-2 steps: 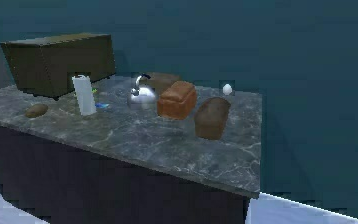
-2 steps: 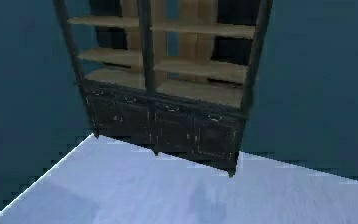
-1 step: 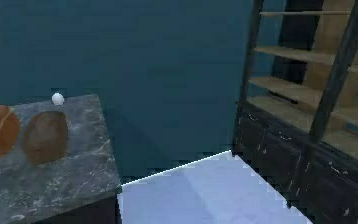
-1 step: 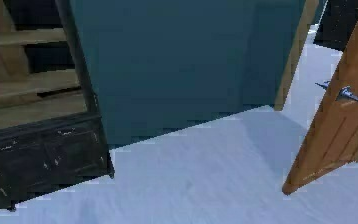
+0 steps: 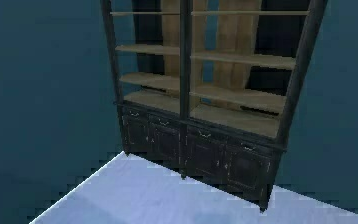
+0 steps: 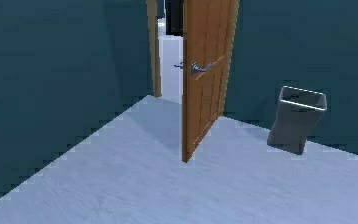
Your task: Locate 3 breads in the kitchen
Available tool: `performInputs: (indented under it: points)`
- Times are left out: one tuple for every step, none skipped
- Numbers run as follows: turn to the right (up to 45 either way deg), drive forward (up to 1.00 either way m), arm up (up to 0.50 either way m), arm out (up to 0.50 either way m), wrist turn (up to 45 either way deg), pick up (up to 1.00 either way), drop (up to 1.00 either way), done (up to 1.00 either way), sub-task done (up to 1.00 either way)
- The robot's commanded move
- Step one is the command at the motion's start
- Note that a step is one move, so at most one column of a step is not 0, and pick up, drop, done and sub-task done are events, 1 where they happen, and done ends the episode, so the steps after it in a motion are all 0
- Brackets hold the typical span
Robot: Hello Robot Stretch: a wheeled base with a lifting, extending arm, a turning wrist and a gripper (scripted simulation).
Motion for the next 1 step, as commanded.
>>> performInputs:
  points:
    - [0.0, 0.30, 0.00, 0.00, 0.0, 0.00, 0.00, 0.00, 0.00]
